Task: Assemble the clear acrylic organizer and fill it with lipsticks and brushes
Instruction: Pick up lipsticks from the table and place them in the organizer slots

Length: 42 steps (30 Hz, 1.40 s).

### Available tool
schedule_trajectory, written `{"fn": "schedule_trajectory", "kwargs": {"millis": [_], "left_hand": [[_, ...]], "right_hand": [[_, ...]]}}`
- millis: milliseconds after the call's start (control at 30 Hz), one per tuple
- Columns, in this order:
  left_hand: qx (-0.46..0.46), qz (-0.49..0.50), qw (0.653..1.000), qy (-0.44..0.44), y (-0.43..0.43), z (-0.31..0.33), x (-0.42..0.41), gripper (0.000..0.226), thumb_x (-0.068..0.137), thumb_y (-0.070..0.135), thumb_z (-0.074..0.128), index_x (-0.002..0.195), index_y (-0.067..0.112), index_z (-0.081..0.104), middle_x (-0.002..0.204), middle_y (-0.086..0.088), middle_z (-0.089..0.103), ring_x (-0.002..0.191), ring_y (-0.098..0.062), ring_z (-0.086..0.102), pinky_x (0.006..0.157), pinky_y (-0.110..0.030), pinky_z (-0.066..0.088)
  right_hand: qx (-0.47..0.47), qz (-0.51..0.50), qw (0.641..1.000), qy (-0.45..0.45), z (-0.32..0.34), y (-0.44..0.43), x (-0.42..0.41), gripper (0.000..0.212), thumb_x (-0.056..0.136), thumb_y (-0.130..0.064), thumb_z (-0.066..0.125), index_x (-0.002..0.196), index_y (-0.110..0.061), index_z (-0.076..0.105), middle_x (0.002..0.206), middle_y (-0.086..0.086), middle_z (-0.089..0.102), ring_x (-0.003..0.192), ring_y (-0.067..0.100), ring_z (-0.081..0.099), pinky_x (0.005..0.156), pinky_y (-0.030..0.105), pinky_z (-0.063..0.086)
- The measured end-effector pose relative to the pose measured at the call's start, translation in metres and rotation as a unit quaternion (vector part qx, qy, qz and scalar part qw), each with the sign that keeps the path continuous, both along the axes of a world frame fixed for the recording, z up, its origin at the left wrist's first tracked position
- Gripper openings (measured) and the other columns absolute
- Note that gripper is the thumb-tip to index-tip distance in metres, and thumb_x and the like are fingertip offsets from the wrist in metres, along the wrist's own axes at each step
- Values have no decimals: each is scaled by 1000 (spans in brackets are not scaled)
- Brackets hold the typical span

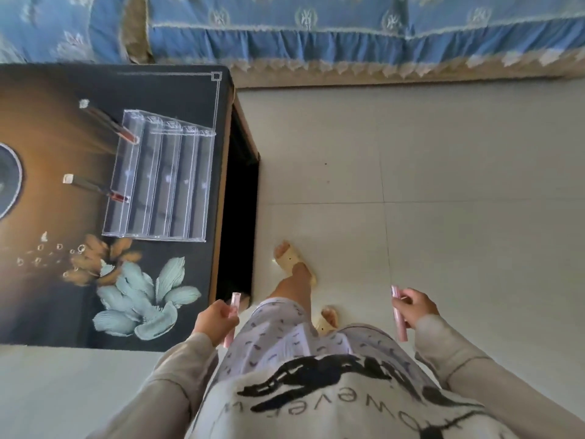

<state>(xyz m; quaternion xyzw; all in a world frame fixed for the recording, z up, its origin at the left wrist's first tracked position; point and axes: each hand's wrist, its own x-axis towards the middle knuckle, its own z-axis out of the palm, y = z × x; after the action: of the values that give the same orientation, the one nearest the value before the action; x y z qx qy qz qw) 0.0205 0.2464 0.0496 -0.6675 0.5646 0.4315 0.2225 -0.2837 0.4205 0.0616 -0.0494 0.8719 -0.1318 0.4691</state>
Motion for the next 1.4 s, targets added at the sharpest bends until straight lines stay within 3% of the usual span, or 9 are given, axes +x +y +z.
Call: {"fn": "schedule_trajectory", "kwargs": {"millis": [233, 333, 433, 667, 800, 1000, 1200, 1300, 1400], "left_hand": [[-29, 55, 998, 10, -81, 10, -31, 35, 88, 21, 54, 58, 22, 37, 60, 4, 46, 73, -22, 48, 68, -24, 34], [-46, 88, 995, 28, -124, 23, -41, 36, 87, 21, 55, 57, 23, 37, 67, -3, 51, 76, -21, 49, 69, -27, 39], [-66, 122, 990, 34, -156, 34, -43, 27, 87, 18, 55, 63, 19, 44, 84, -14, 65, 86, -30, 61, 79, -32, 49], [-72, 214, 974, 29, -185, 32, -35, 9, 87, 17, 53, 87, 9, 54, 94, -18, 65, 87, -31, 63, 78, -34, 52], [-61, 302, 951, 7, -178, 26, -39, 23, 88, 23, 52, 68, 17, 43, 90, -17, 65, 82, -29, 60, 77, -31, 48], [-48, 514, 856, -26, -152, 24, -65, 34, 88, 21, 52, 58, 17, 38, 40, 3, 49, 49, -20, 49, 51, -28, 43], [-28, 662, 749, -1, -134, 15, -113, 35, 89, 10, 53, 58, 15, 39, 56, -11, 53, 75, -30, 56, 82, -43, 54], [-11, 688, 726, -1, -126, 15, -136, 34, 90, 15, 50, 59, 14, 38, 72, -16, 55, 86, -40, 61, 83, -42, 52], [-7, 715, 699, 0, -123, 13, -143, 34, 90, 16, 51, 58, 15, 39, 66, -11, 53, 75, -28, 54, 81, -40, 52]], "right_hand": [[5, 49, 999, -2, -6, -100, -33, 16, 87, -10, 56, 98, -1, 61, 87, 12, 60, 80, 27, 54, 83, 42, 50], [0, 100, 995, 14, -4, -149, -40, 23, 89, -25, 56, 75, -7, 57, 77, 12, 62, 73, 26, 51, 61, 30, 39], [-2, 156, 988, 16, 3, -200, -47, 32, 90, -32, 52, 67, -10, 53, 71, 9, 59, 70, 26, 49, 61, 28, 34], [-31, 261, 964, 33, 1, -324, -57, 21, 88, -20, 58, 91, -1, 65, 81, 15, 66, 70, 26, 56, 67, 23, 36], [-39, 333, 942, 22, 1, -388, -57, 21, 87, -15, 58, 96, 3, 65, 99, 21, 70, 91, 35, 65, 70, 22, 36], [-34, 518, 854, 17, 5, -484, -59, 23, 88, -18, 58, 99, 1, 65, 100, 18, 70, 82, 26, 57, 68, 22, 33], [-42, 603, 796, -10, -1, -554, -53, 7, 87, -8, 59, 87, -1, 60, 86, 12, 59, 79, 23, 53, 76, 34, 45], [-28, 643, 766, -11, -4, -572, -43, 4, 86, -8, 59, 82, -7, 57, 87, 13, 61, 82, 24, 54, 89, 42, 47], [-25, 672, 740, -11, -6, -581, -28, 5, 85, -9, 60, 87, -5, 61, 94, 18, 66, 82, 23, 54, 84, 36, 46]]}}
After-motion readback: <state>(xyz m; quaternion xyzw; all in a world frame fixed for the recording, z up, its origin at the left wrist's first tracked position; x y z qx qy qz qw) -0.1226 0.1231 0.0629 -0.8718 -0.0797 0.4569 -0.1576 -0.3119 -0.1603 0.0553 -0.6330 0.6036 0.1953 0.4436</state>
